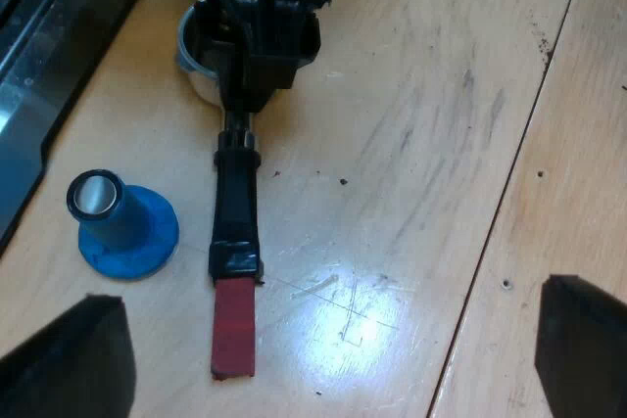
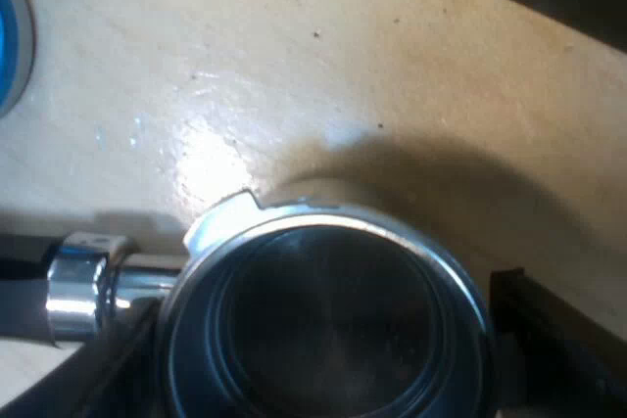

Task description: Put the handle in the coffee machine

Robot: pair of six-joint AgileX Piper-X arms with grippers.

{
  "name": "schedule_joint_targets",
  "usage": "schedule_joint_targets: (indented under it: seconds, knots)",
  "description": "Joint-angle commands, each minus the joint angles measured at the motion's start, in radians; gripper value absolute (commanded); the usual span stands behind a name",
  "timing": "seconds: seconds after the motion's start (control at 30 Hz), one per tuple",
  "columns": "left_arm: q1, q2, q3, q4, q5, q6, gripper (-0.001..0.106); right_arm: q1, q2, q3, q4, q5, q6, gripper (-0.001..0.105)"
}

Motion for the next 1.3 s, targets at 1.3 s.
schedule_joint_targets:
  seconds: [1.3]
  knots:
    - [0.002, -0.002, 0.022, -0.091, 0.103, 0.173, 0.083, -0.002, -0.445, -0.031, 0.359, -0.028, 0.126, 0.0]
